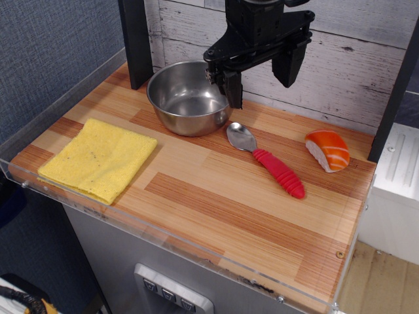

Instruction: Move the spatula and keep it near yellow cloth

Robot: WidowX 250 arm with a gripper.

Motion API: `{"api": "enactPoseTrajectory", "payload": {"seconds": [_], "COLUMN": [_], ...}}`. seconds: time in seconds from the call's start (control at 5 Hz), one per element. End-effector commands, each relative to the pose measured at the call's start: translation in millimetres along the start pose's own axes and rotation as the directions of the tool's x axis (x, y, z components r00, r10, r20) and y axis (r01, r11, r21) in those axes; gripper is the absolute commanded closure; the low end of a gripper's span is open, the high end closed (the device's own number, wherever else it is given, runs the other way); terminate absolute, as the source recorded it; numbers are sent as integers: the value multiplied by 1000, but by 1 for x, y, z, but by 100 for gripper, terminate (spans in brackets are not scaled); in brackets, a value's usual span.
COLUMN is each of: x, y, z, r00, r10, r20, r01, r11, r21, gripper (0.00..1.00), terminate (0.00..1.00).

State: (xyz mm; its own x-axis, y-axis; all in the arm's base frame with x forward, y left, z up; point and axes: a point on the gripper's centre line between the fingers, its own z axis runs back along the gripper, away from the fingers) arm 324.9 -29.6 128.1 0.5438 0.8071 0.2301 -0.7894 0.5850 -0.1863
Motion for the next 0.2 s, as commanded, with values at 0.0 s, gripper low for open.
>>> {"api": "enactPoseTrajectory", "payload": {"seconds": [0.0], "x": [1], "y": [1], "z": [13], "r00": [1000], "r10": [8], "r20": [20], "r01": [-8], "r11": [999], "r21": [-33], "gripper": [0], "terminate": [100]}}
